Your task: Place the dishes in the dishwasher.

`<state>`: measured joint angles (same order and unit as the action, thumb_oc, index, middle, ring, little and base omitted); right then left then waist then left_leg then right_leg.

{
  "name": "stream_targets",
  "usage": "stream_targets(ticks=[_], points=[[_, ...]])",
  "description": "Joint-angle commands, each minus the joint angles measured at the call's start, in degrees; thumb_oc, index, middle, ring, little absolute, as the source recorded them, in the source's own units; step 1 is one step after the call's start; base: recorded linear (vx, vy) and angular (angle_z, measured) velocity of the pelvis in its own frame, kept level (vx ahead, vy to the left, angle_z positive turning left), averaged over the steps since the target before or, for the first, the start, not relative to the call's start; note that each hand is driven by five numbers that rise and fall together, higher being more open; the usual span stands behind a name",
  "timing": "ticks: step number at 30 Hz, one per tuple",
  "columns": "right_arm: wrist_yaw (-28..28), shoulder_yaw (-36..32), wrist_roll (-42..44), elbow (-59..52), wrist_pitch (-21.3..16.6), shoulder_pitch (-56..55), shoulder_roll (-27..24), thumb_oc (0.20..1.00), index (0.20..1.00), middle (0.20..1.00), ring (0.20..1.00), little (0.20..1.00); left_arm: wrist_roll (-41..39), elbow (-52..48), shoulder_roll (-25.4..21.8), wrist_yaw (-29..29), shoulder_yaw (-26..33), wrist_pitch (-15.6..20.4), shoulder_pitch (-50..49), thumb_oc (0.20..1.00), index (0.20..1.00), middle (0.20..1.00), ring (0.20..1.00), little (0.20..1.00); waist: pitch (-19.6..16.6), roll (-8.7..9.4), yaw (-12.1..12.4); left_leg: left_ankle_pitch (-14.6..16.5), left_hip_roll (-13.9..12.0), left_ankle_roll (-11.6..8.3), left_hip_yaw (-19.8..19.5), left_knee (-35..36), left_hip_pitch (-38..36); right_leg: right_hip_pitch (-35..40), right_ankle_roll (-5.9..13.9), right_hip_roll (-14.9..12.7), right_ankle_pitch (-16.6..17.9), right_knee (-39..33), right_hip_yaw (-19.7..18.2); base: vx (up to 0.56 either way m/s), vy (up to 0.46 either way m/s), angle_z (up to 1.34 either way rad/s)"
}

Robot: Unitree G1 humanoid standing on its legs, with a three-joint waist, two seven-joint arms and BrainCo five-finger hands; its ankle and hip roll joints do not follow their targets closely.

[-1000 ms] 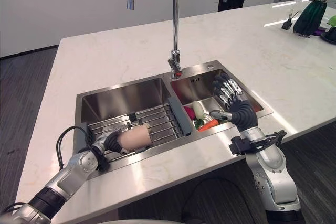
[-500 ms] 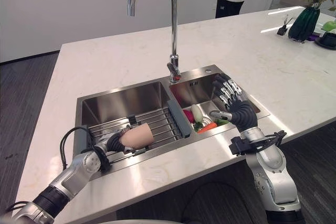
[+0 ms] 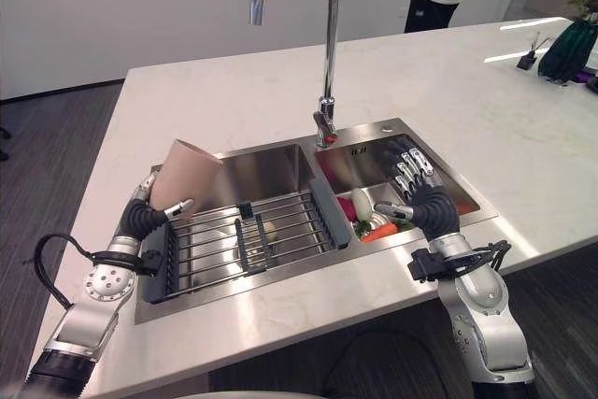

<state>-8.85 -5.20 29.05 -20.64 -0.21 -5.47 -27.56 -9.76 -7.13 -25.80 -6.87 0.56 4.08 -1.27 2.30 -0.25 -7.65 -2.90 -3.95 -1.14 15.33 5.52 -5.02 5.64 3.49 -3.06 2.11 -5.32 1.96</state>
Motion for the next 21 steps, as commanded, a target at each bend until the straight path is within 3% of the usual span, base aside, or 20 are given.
stream_targets(ticks=[1,5,9,10,12,13,15,17,18,19,21], points=[[1.39,-3.34,-1.79,-2.84,-4.48,1.38,1.83,1.0,1.0,1.0,1.0,1.0,-16.14,-5.42,0.17,5.77,0.17,8.42,3.26,0.2,0.2,0.2,0.2,0.2,-0.03,0.75,0.93,2.04,-3.97,-2.15,-3.16,-0.52,-3.07,-0.48,2.13,-1.91,1.81,0.32,2.73,-0.03,-0.155,0.32],[1.77,-4.02,-0.76,-5.06,-5.76,-0.56,2.07,1.0,1.0,1.0,1.0,1.0,-20.79,-11.26,1.62,8.44,0.95,9.43,-0.33,0.2,0.2,0.2,0.2,0.2,0.27,1.08,1.99,1.01,-5.11,-2.95,-4.27,-0.52,-2.45,-0.32,1.28,-0.87,1.2,0.32,2.85,-0.03,-0.201,0.29],[4.25,-4.58,-2.25,-6.0,-8.7,-0.88,1.09,1.0,1.0,1.0,1.0,1.0,-22.58,-13.59,0.77,11.54,-0.39,12.36,-1.71,0.2,0.2,0.2,0.2,0.2,2.46,1.08,2.92,-3.02,-7.99,-5.34,-4.51,-0.52,2.12,-1.6,0.36,0.99,0.56,0.32,3.83,-0.2,-0.186,0.42],[5.29,-4.86,-2.0,-5.78,-9.19,-0.31,0.44,1.0,1.0,1.0,1.0,1.0,-23.36,-13.62,0.52,12.25,-0.79,13.41,-1.37,0.2,0.2,0.2,0.2,0.2,3.16,1.08,3.16,-3.32,-7.72,-5.37,-4.62,-0.52,2.99,-1.88,0.27,1.23,0.53,0.32,3.82,-0.39,-0.109,0.63],[6.28,-4.73,-1.19,-4.47,-9.76,1.44,-1.04,1.0,1.0,1.0,1.0,1.0,-23.99,-14.06,0.63,11.93,-1.55,14.86,-0.8,0.2,0.2,0.2,0.2,0.2,4.15,1.83,2.32,-1.1,-5.82,-4.1,1.0,-7.35,1.61,-3.11,-0.26,0.22,1.41,0.32,5.49,-0.42,-0.089,0.63],[6.75,-4.56,-0.78,-3.21,-11.18,2.31,-1.98,1.0,1.0,1.0,1.0,1.0,-23.55,-13.97,1.06,11.09,-2.62,15.0,1.29,0.2,0.2,0.2,0.2,0.2,4.69,2.7,0.95,0.72,-6.1,-4.08,3.57,-21.65,1.51,-4.15,-1.42,-0.21,2.94,0.32,7.41,-0.43,-0.041,0.49],[6.82,-4.72,-1.43,-2.87,-12.25,2.31,-1.77,1.0,1.0,1.0,1.0,1.0,-21.61,-13.92,1.39,10.37,-3.18,14.62,2.96,0.2,0.2,0.2,0.2,0.2,4.24,2.58,-0.84,2.13,-5.08,-3.89,1.64,-27.0,-1.51,-6.51,-1.73,-0.18,5.46,0.32,8.63,-0.39,0.089,0.55],[6.53,-5.05,-1.48,-2.8,-12.9,1.79,-1.71,1.0,1.0,1.0,1.0,1.0,-21.28,-13.3,1.17,9.43,-3.51,14.79,3.3,0.2,0.2,0.2,0.2,0.2,3.33,1.7,-2.11,2.04,-3.42,-3.91,-0.16,-25.32,-5.29,-8.49,-1.46,0.03,6.84,0.32,9.76,-0.3,0.218,0.62],[6.41,-5.65,-1.23,-2.88,-13.14,1.31,-2.03,1.0,1.0,1.0,1.0,1.0,-22.16,-12.54,0.9,9.41,-3.53,14.78,3.57,0.2,0.2,0.2,0.2,0.2,2.45,0.47,-3.25,2.11,-2.6,-4.19,-0.77,-21.19,-8.78,-9.9,-1.09,0.75,7.66,0.32,10.7,-0.34,0.369,0.24],[6.95,-6.07,-0.59,-3.1,-12.8,1.22,-2.72,1.0,1.0,1.0,1.0,1.0,-23.04,-12.14,0.59,9.73,-3.68,14.85,3.62,0.2,0.2,0.2,0.2,0.2,2.19,-0.56,-3.74,5.11,-0.74,-3.14,-1.23,-13.82,-11.1,-11.83,-0.26,0.66,8.63,0.9,12.21,-0.34,0.413,0.44],[7.1,-6.82,-0.47,-2.76,-12.81,1.4,-2.49,1.0,1.0,1.0,1.0,1.0,-23.92,-12.2,0.79,10.27,-3.99,13.89,4.17,0.2,0.2,0.2,0.2,0.2,2.38,-0.36,-3.79,9.74,2.22,-1.29,-2.03,-6.45,-12.48,-14.24,1.78,-0.52,10.74,1.34,13.45,-0.31,0.359,0.59]])
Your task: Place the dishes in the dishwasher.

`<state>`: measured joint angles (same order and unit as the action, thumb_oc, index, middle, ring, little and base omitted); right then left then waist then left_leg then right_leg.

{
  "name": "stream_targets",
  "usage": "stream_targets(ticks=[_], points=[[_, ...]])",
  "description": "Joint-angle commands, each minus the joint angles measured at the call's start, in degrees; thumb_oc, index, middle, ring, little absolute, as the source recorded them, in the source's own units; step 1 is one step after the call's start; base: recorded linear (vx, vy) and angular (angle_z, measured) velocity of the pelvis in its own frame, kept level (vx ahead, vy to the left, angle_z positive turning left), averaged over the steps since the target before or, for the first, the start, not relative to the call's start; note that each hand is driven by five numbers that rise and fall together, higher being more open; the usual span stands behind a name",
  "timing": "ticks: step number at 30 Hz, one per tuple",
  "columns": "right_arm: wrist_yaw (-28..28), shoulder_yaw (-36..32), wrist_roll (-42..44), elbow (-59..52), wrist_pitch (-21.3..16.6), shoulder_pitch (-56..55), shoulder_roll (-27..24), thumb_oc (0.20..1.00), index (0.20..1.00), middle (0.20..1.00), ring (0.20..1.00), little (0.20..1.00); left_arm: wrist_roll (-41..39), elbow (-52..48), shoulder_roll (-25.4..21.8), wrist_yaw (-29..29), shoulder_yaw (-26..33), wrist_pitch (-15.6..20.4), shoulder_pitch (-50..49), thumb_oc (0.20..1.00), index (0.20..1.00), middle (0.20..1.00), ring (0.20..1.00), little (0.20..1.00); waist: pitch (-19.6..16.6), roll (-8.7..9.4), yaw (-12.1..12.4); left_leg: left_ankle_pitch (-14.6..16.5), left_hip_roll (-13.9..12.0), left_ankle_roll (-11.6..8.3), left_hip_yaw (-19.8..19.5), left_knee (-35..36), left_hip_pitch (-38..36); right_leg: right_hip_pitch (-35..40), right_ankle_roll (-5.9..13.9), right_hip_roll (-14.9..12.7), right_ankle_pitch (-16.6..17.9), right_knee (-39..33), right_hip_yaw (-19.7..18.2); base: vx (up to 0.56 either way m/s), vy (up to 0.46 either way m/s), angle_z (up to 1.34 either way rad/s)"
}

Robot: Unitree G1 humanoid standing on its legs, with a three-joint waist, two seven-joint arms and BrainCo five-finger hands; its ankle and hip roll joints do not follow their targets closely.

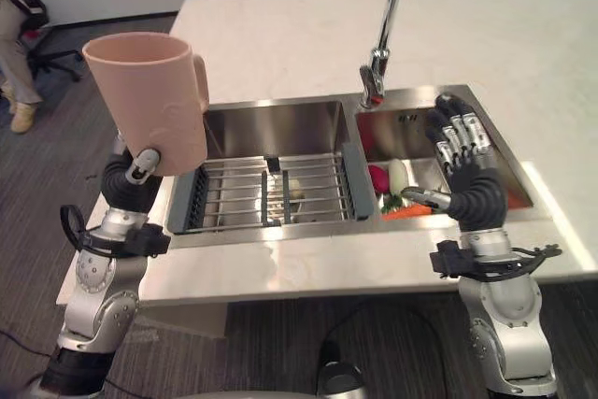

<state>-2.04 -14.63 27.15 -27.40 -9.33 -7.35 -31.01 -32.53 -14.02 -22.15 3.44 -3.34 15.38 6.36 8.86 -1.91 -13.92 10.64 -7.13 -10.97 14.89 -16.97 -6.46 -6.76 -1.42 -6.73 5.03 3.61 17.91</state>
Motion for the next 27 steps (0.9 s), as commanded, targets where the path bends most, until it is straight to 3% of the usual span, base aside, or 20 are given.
stream_targets(ticks=[1,4,8,11,12,13,14,15,17,19,21,22,23,25,26,27], points=[[0.56,2.63,1.07,4.09,-3.63,3.55,1.12,1.0,1.0,1.0,1.0,1.0,-1.12,-5.34,-2.61,0.2,-0.33,2.14,-3.11,0.2,0.2,0.2,0.2,0.2,-3.95,1.69,2.67,-1.71,6.24,9.32,-2.12,17.79,-11.26,-2.81,7.36,2.42,8.81,-7.33,-2.08,-0.34,0.319,0.65],[0.14,2.93,-3.78,4.24,-3.12,5.39,2.19,1.0,1.0,1.0,1.0,1.0,2.96,-6.09,-1.97,-0.51,-0.98,1.01,-2.88,0.2,0.2,0.2,0.2,0.2,-2.26,2.99,4.15,-1.03,8.37,11.63,-6.72,21.38,-10.29,-6.29,9.64,-0.28,11.37,-5.61,-2.61,-0.4,0.267,0.5],[-2.12,3.7,-2.87,3.28,-2.78,6.68,2.4,1.0,1.0,1.0,1.0,1.0,4.3,-5.38,-2.79,-3.2,-1.14,0.75,-3.2,0.2,0.2,0.2,0.2,0.2,-0.87,4.09,5.52,-1.59,8.94,12.5,-8.48,21.97,-9.27,-6.81,10.39,-1.14,12.2,-4.61,-4.04,-0.39,0.156,0.22],[-3.04,4.18,-1.94,2.05,-4.68,6.69,1.66,1.0,1.0,1.0,1.0,1.0,4.5,-5.61,-3.25,-1.82,0.14,0.64,-3.47,0.2,0.2,0.2,0.2,0.2,-0.72,4.05,6.73,-4.77,8.26,13.49,-9.27,21.97,-5.89,-4.87,9.05,0.71,6.7,6.45,-8.81,-0.38,-0.027,0.18],[-2.41,4.36,-2.1,1.63,-5.85,6.53,1.59,1.0,1.0,1.0,1.0,1.0,5.04,-5.74,-2.81,-1.09,-0.46,-0.18,-2.24,0.2,0.2,0.2,0.2,0.2,-0.9,3.64,7.1,-7.82,7.59,13.74,-11.68,21.97,-3.55,-2.25,7.72,2.34,3.25,12.61,-14.51,-0.43,-0.183,0.68],[-2.04,4.59,-3.3,1.34,-6.22,6.0,2.25,1.0,1.0,1.0,1.0,1.0,5.85,-5.43,-2.29,-1.36,-0.99,-0.09,-1.89,0.2,0.2,0.2,0.2,0.2,-1.13,3.41,6.95,-8.79,7.25,13.89,-12.76,21.97,-2.56,-1.15,7.45,3.59,1.83,14.71,-17.46,-0.31,-0.221,1.55],[-1.25,4.84,-4.31,0.91,-6.36,5.29,2.66,1.0,1.0,1.0,1.0,1.0,6.36,-5.31,-2.03,-1.61,-1.47,0.08,-1.66,0.2,0.2,0.2,0.2,0.2,-1.49,3.23,6.64,-9.08,6.93,13.9,-13.81,21.97,-1.94,-0.02,7.29,5.2,-0.16,15.16,-20.56,-0.18,-0.281,1.85],[-0.39,5.23,-4.69,-0.07,-6.3,4.17,3.13,1.0,1.0,1.0,1.0,1.0,6.45,-5.62,-2.07,-2.2,-1.99,-0.41,-0.97,0.2,0.2,0.2,0.2,0.2,-2.27,3.68,6.71,-10.12,7.1,13.53,-15.44,21.97,-0.56,2.27,6.26,6.67,-2.21,10.61,-23.74,-0.11,-0.251,1.71],[-1.36,5.25,-2.21,-1.05,-6.35,3.56,2.82,1.0,1.0,1.0,1.0,1.0,5.97,-6.6,-2.34,-4.0,-1.68,-0.58,-1.29,0.2,0.2,0.2,0.2,0.2,-2.93,4.23,7.87,-10.75,7.05,12.51,-16.85,21.43,1.01,6.61,5.11,7.17,-4.54,2.75,-24.04,-0.09,-0.308,1.01],[-2.25,5.38,-1.09,-0.74,-5.93,4.36,2.49,1.0,1.0,1.0,1.0,1.0,4.71,-7.4,-2.23,-4.8,-0.37,0.7,-2.73,0.2,0.2,0.2,0.2,0.2,-2.48,4.16,9.99,-12.12,6.32,11.36,-17.57,20.78,2.52,8.99,4.49,7.35,-5.14,-0.67,-23.4,-0.11,-0.278,0.82],[-2.3,6.94,-2.42,-0.59,-5.01,5.49,2.28,1.0,1.0,1.0,1.0,1.0,3.29,-8.13,-2.02,-4.96,1.06,2.23,-4.38,0.2,0.2,0.2,0.2,0.2,-2.12,4.27,12.99,-14.29,5.54,9.94,-18.5,20.84,5.0,10.84,4.09,6.94,-4.5,-4.75,-20.9,-0.2,-0.233,0.6],[-1.72,8.06,-3.39,-0.33,-4.46,6.28,1.37,1.0,1.0,1.0,1.0,1.0,2.49,-8.74,-2.12,-5.32,2.02,2.84,-5.58,0.2,0.2,0.2,0.2,0.2,-2.15,4.4,14.99,-15.45,5.02,9.02,-18.08,21.06,7.19,12.05,4.0,6.35,-3.91,-7.61,-17.9,-0.22,-0.154,1.09],[-1.51,8.2,-3.37,0.02,-4.42,6.51,0.97,1.0,1.0,1.0,1.0,1.0,2.18,-8.72,-2.16,-5.16,2.3,2.76,-5.78,0.2,0.2,0.2,0.2,0.2,-2.23,4.41,15.22,-15.64,4.78,8.76,-16.91,20.78,8.01,12.31,3.96,6.08,-3.8,-8.28,-16.58,-0.26,-0.108,1.05],[-1.32,7.59,-2.8,1.7,-5.8,6.48,0.22,1.0,1.0,1.0,1.0,1.0,1.73,-7.45,-2.02,-4.29,2.13,2.97,-5.23,0.2,0.2,0.2,0.2,0.2,-2.48,4.48,14.26,-13.84,3.74,8.19,-7.48,17.27,8.97,12.62,4.03,4.71,-4.4,-8.61,-10.99,-0.26,0.025,1.3],[-1.12,6.69,-2.23,2.75,-6.7,6.31,-0.15,1.0,1.0,1.0,1.0,1.0,1.41,-6.81,-2.05,-3.5,1.96,3.15,-4.64,0.2,0.2,0.2,0.2,0.2,-2.55,4.69,13.31,-12.02,3.38,8.44,-0.76,14.57,8.53,12.28,4.14,3.6,-3.85,-8.61,-7.06,-0.28,0.099,2.23],[-1.24,6.37,-1.97,2.99,-6.93,6.25,-0.3,1.0,1.0,1.0,1.0,1.0,1.21,-6.88,-2.15,-3.53,2.07,3.11,-4.66,0.2,0.2,0.2,0.2,0.2,-2.6,4.78,12.81,-10.84,3.56,8.74,1.61,13.44,8.09,12.32,4.33,3.07,-3.6,-8.61,-5.12,-0.26,0.129,2.56]])
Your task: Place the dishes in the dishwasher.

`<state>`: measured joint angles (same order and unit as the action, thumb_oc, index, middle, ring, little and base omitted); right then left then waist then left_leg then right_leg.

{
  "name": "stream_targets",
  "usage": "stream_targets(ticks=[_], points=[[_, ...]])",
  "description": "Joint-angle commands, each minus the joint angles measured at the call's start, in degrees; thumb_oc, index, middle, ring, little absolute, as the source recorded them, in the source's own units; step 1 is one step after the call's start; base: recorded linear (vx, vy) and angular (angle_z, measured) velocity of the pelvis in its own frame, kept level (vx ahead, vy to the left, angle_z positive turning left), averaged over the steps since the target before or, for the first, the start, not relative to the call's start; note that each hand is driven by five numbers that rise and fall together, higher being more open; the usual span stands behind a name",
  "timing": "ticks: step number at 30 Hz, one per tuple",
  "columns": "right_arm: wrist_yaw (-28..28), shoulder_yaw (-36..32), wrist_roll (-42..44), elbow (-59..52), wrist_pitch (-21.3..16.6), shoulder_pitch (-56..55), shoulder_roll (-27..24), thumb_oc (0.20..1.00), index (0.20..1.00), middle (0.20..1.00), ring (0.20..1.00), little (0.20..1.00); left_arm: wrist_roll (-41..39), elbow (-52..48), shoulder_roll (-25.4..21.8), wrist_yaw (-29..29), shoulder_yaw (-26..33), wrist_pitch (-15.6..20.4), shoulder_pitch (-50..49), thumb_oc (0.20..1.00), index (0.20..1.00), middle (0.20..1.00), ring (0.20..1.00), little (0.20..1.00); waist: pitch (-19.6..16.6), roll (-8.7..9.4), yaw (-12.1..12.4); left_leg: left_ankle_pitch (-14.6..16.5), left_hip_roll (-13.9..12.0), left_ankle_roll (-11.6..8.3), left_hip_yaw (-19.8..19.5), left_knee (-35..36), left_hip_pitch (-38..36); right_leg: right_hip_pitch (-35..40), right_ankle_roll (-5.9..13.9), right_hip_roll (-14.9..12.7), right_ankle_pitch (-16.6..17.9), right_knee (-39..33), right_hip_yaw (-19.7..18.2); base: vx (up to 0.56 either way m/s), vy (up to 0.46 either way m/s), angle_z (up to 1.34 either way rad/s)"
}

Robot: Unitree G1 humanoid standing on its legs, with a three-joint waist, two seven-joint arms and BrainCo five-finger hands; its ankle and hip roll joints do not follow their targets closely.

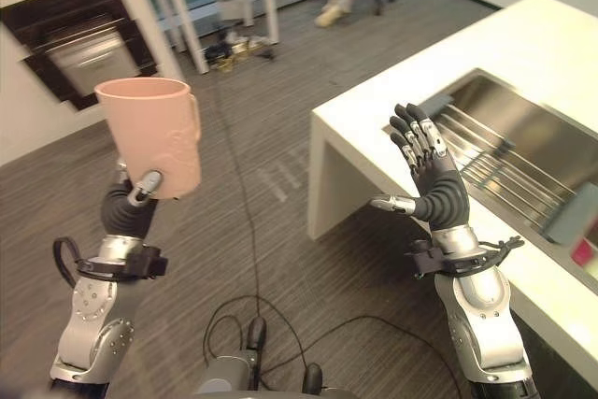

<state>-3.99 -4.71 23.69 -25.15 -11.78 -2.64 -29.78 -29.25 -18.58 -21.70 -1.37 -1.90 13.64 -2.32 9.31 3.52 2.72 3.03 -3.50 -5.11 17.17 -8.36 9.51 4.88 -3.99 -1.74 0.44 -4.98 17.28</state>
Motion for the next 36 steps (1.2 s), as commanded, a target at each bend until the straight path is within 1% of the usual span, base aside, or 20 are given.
stream_targets(ticks=[1,2,3,4,5,9,11,12,13,14,16,18,21,24,25,27,28,30,33,36], points=[[0.27,-3.69,1.74,0.81,-4.5,1.55,-1.61,1.0,1.0,1.0,1.0,1.0,-2.27,-2.42,-2.66,0.89,0.88,4.91,3.91,0.2,0.2,0.2,0.2,0.2,-3.11,-0.67,-4.09,-2.47,0.14,3.12,0.79,4.35,-8.3,0.71,7.03,-2.23,1.2,-0.02,-3.23,-0.17,0.194,2.56],[-0.46,-3.61,1.22,0.75,-4.16,1.78,-1.52,1.0,1.0,1.0,1.0,1.0,-2.88,-2.34,-2.51,0.41,1.61,4.84,3.66,0.2,0.2,0.2,0.2,0.2,-3.25,-1.04,-4.51,-1.21,0.71,3.48,2.6,4.65,-9.76,1.2,7.42,-2.56,1.17,-0.02,-1.22,-0.12,0.222,1.99],[-0.22,-3.25,0.58,0.79,-3.82,2.26,-1.51,1.0,1.0,1.0,1.0,1.0,-3.55,-2.19,-2.62,0.62,2.09,4.68,3.66,0.2,0.2,0.2,0.2,0.2,-3.43,-1.5,-4.51,-1.47,1.33,3.72,2.62,6.63,-11.09,1.3,7.72,-2.42,1.18,0.01,-0.51,-0.07,0.35,1.61],[-0.87,-1.97,-0.46,0.66,-3.6,2.96,-0.64,1.0,1.0,1.0,1.0,1.0,-5.2,-1.97,-2.21,0.08,2.41,4.85,3.16,0.2,0.2,0.2,0.2,0.2,-4.22,-2.93,-4.22,-3.53,2.46,3.88,1.1,12.41,-14.05,1.05,8.03,-1.8,1.07,0.48,0.12,-0.01,0.312,1.19],[-0.9,-1.48,-0.69,0.61,-3.59,3.06,-0.13,1.0,1.0,1.0,1.0,1.0,-5.8,-1.92,-1.85,0.01,2.37,4.9,3.02,0.2,0.2,0.2,0.2,0.2,-4.49,-3.19,-3.99,-3.55,2.57,3.93,-0.02,12.83,-14.36,0.94,8.19,-1.85,1.22,0.66,0.34,0.0,0.347,0.66],[-0.58,-0.68,-1.45,0.29,-2.75,3.57,0.82,1.0,1.0,1.0,1.0,1.0,-5.21,-1.8,-0.85,0.23,1.8,4.55,4.15,0.2,0.2,0.2,0.2,0.2,-5.24,-2.82,-3.13,-3.17,3.67,4.93,-4.28,13.36,-14.39,-1.4,9.92,-3.97,3.05,6.82,0.78,-0.02,0.215,0.33],[-0.7,-0.72,-1.8,0.02,-2.78,3.36,0.9,1.0,1.0,1.0,1.0,1.0,-4.95,-1.61,-1.05,0.47,1.93,4.67,4.54,0.2,0.2,0.2,0.2,0.2,-4.89,-2.79,-3.04,-3.2,3.99,5.66,-4.91,13.36,-14.46,-3.88,10.88,-5.61,4.19,14.52,1.21,-0.03,0.213,0.25],[-0.73,-0.76,-1.47,-0.14,-2.9,3.02,0.94,1.0,1.0,1.0,1.0,1.0,-4.76,-1.43,-1.1,0.55,1.85,4.83,4.73,0.2,0.2,0.2,0.2,0.2,-4.51,-2.88,-3.14,-3.18,3.96,5.96,-5.47,13.36,-14.62,-5.47,11.05,-6.43,4.96,18.11,1.01,0.0,0.163,0.24],[-1.16,-1.4,-1.05,-0.08,-3.0,2.08,0.93,1.0,1.0,1.0,1.0,1.0,-4.86,-0.94,-1.14,0.66,2.03,4.75,5.24,0.2,0.2,0.2,0.2,0.2,-3.92,-2.99,-3.87,-3.21,3.78,6.27,-6.62,13.36,-14.91,-7.41,10.97,-6.76,5.23,22.71,-1.07,0.04,0.147,0.18],[-2.0,-2.7,-0.25,0.12,-2.72,1.0,0.7,1.0,1.0,1.0,1.0,1.0,-5.66,-0.32,-1.07,1.37,2.6,4.44,5.88,0.2,0.2,0.2,0.2,0.2,-3.62,-2.73,-4.84,-3.22,3.76,6.27,-8.01,13.36,-15.15,-8.15,10.84,-5.8,4.39,22.93,-3.85,0.07,0.077,0.24],[-3.31,-4.24,1.07,0.14,-2.9,-0.55,1.01,1.0,1.0,1.0,1.0,1.0,-6.05,0.03,-0.59,2.25,2.94,3.64,6.37,0.2,0.2,0.2,0.2,0.2,-3.57,-2.19,-5.97,-3.08,3.77,6.08,-9.56,13.36,-15.55,-7.64,10.88,-5.5,4.23,18.93,-6.22,0.11,-0.056,0.52],[-4.0,-4.89,1.81,0.0,-3.9,-1.39,1.71,1.0,1.0,1.0,1.0,1.0,-4.08,-0.02,-0.28,1.97,2.59,3.07,6.19,0.2,0.2,0.2,0.2,0.2,-3.5,-1.57,-6.63,-2.2,3.76,6.01,-10.24,13.36,-16.22,-7.23,11.36,-6.5,5.65,13.92,-7.88,0.11,-0.14,0.29],[-3.88,-4.88,2.05,-0.7,-3.45,-1.6,2.03,1.0,1.0,1.0,1.0,1.0,-3.98,-0.66,-0.66,1.26,1.78,2.41,5.89,0.2,0.2,0.2,0.2,0.2,-3.4,-1.41,-7.78,-1.02,3.7,6.46,-11.8,13.36,-17.26,-6.75,11.78,-6.47,6.93,9.14,-13.43,0.11,-0.165,0.23],[-4.09,-4.0,1.09,-1.01,-2.65,-1.17,1.81,1.0,1.0,1.0,1.0,1.0,-4.76,-1.89,-1.15,0.57,1.6,2.87,5.05,0.2,0.2,0.2,0.2,0.2,-3.63,-1.46,-7.09,-0.94,3.64,6.75,-12.57,13.36,-17.48,-5.06,11.74,-6.32,6.26,6.64,-13.35,0.08,-0.17,0.34],[-3.58,-2.36,0.64,-0.91,-2.15,0.23,1.5,1.0,1.0,1.0,1.0,1.0,-4.4,-2.89,-1.07,-1.2,1.26,3.9,4.57,0.2,0.2,0.2,0.2,0.2,-4.15,-1.29,-6.11,-0.84,3.44,6.47,-13.88,13.36,-17.31,-3.01,11.64,-5.6,6.3,2.44,-13.36,0.08,-0.227,0.06],[-2.88,-1.5,0.18,-0.75,-1.95,1.18,1.16,1.0,1.0,1.0,1.0,1.0,-3.48,-2.95,-0.97,-2.77,1.0,5.16,4.97,0.2,0.2,0.2,0.2,0.2,-4.57,-0.94,-5.46,-1.93,3.06,6.1,-14.04,13.36,-16.43,-1.89,11.25,-5.18,6.9,0.73,-12.81,0.05,-0.275,-0.04],[-2.82,-1.33,0.5,-0.73,-1.88,1.15,1.08,1.0,1.0,1.0,1.0,1.0,-2.37,-3.13,-0.93,-4.25,0.95,6.34,4.93,0.2,0.2,0.2,0.2,0.2,-4.98,-0.92,-5.19,-1.51,2.76,5.9,-13.88,13.36,-16.37,-1.11,11.14,-4.89,6.08,0.23,-12.35,0.05,-0.211,-0.09],[-4.1,-1.27,2.49,-0.8,-1.32,0.9,0.94,1.0,1.0,1.0,1.0,1.0,4.51,-3.44,-1.21,-12.23,2.03,11.31,4.73,0.2,0.2,0.2,0.2,0.2,-5.7,-0.75,-4.74,-1.82,2.33,5.53,-13.76,13.36,-16.08,-0.33,10.57,-4.45,5.2,-0.02,-11.93,0.08,-0.148,-0.05],[-5.21,0.14,2.55,-0.77,-1.12,1.77,1.3,1.0,1.0,1.0,1.0,1.0,5.69,-3.7,-0.97,-16.51,5.05,14.74,4.26,0.2,0.2,0.2,0.2,0.2,-6.24,-0.89,-3.51,-2.31,1.73,4.95,-14.05,13.36,-16.06,0.28,9.95,-4.08,4.45,-0.02,-10.95,0.06,-0.078,0.03],[-4.32,1.49,1.79,-0.81,-1.03,3.27,1.24,1.0,1.0,1.0,1.0,1.0,7.67,-4.62,-0.84,-18.28,5.96,13.57,3.6,0.2,0.2,0.2,0.2,0.2,-6.71,-1.11,-2.16,-2.72,1.38,4.61,-14.86,13.36,-15.82,1.06,9.43,-3.77,3.8,-0.02,-9.96,0.07,-0.056,0.23]])
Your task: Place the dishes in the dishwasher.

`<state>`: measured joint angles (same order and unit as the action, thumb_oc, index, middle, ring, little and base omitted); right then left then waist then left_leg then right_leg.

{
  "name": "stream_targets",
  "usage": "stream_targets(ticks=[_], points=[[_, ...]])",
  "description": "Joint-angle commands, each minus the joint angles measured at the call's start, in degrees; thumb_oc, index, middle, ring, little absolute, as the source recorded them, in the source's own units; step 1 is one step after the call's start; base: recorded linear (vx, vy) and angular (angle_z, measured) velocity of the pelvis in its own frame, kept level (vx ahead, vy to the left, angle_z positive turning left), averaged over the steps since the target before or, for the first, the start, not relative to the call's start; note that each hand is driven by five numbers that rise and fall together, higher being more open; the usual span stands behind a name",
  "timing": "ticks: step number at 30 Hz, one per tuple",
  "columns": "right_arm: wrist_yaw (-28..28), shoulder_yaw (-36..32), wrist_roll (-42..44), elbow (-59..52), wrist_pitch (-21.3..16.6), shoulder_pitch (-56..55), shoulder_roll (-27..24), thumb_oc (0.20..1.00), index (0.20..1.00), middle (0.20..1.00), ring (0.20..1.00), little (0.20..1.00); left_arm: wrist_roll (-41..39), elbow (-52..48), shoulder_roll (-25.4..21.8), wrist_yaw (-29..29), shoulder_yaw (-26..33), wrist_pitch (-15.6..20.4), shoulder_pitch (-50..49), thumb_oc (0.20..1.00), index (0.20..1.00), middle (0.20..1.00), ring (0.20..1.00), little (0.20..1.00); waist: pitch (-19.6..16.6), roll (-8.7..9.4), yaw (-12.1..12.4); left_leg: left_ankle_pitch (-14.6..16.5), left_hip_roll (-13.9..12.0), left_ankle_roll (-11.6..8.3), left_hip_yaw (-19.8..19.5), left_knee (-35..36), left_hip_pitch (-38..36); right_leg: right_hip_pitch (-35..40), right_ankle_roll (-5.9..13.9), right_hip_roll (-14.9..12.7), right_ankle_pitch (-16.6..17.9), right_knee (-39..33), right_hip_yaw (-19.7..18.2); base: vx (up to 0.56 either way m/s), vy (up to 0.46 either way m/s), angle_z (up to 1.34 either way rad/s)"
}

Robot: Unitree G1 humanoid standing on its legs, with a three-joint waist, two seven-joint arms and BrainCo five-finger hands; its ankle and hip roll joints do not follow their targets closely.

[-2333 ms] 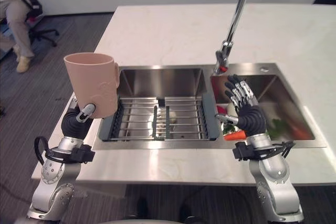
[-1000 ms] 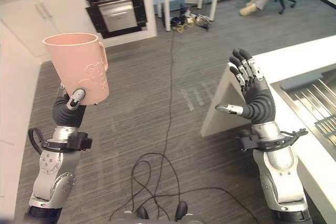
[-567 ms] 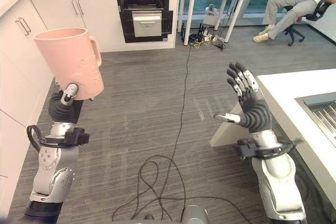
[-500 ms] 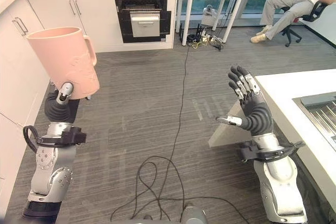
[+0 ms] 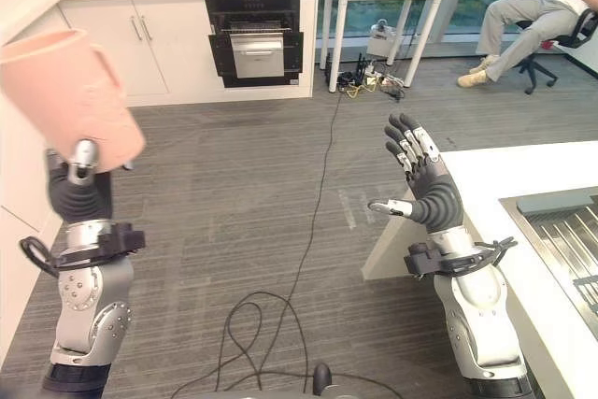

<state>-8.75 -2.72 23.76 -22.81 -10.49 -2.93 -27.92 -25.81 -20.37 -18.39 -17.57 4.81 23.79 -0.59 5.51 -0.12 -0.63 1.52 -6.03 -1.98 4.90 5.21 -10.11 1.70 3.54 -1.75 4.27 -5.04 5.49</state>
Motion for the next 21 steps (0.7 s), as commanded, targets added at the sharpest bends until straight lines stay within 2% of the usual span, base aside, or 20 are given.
stream_targets(ticks=[1,4,11,12,15,18,21], points=[[0.77,-0.37,1.77,-3.16,-2.48,3.91,-0.75,1.0,1.0,1.0,1.0,1.0,4.28,-3.0,-4.17,-2.28,-0.69,3.08,1.76,0.2,0.2,0.2,0.2,0.2,-2.97,2.52,1.54,-1.37,3.8,1.39,-2.84,-0.21,3.94,4.39,1.82,-3.74,-0.2,0.04,2.1,0.06,-0.05,0.39],[2.44,0.33,0.65,-2.82,-2.5,4.73,-0.76,1.0,1.0,1.0,1.0,1.0,4.6,-3.02,-4.19,-2.74,0.02,2.75,0.98,0.2,0.2,0.2,0.2,0.2,-3.23,2.38,2.34,-2.51,3.77,1.1,-4.22,-0.21,4.81,4.5,1.42,-3.86,-0.13,0.04,3.15,0.02,-0.029,0.45],[3.53,0.45,-0.72,-2.79,-3.28,4.22,-0.37,1.0,1.0,1.0,1.0,1.0,3.26,-3.21,-5.05,-1.01,0.89,2.05,0.47,0.2,0.2,0.2,0.2,0.2,-3.55,1.82,2.67,-2.18,3.39,0.62,-4.54,-0.21,4.66,5.49,1.75,-4.37,-1.13,0.04,4.86,0.03,-0.005,0.15],[6.11,0.66,-0.53,0.1,-5.27,-1.23,1.06,1.0,1.0,1.0,1.0,1.0,-0.98,1.2,-5.25,6.89,-2.08,1.39,-4.01,0.2,0.2,0.2,0.2,0.2,-0.64,1.68,-0.84,-3.1,2.46,-0.09,3.95,-0.21,6.6,0.74,2.08,-3.67,0.32,0.04,1.51,0.0,0.0,0.0],[4.86,-0.09,1.13,-0.3,-5.18,-1.92,1.12,1.0,1.0,1.0,1.0,1.0,1.17,1.5,-5.36,5.96,-3.37,1.46,-2.27,0.2,0.2,0.2,0.2,0.2,-2.05,1.4,-2.12,-2.05,2.52,-0.31,3.78,-0.21,5.82,1.22,1.61,-3.13,-0.27,0.04,1.62,0.05,-0.012,0.01],[4.91,-1.35,2.25,-0.43,-4.57,-2.78,1.05,1.0,1.0,1.0,1.0,1.0,-1.57,2.03,-5.29,6.38,-2.51,0.44,-2.0,0.2,0.2,0.2,0.2,0.2,-2.86,1.26,-2.68,-1.75,2.61,-0.01,3.54,-0.21,5.5,1.76,1.26,-2.67,-0.81,0.04,1.76,0.1,-0.041,0.01],[3.24,-2.42,2.54,-1.26,-4.31,-4.28,1.49,1.0,1.0,1.0,1.0,1.0,-0.07,1.34,-5.13,7.25,-2.18,0.35,-2.7,0.2,0.2,0.2,0.2,0.2,-2.97,1.38,-3.27,-1.84,2.01,-0.17,4.6,-0.21,5.06,2.04,0.84,-2.21,-1.2,0.04,1.82,0.09,-0.1,0.0]])
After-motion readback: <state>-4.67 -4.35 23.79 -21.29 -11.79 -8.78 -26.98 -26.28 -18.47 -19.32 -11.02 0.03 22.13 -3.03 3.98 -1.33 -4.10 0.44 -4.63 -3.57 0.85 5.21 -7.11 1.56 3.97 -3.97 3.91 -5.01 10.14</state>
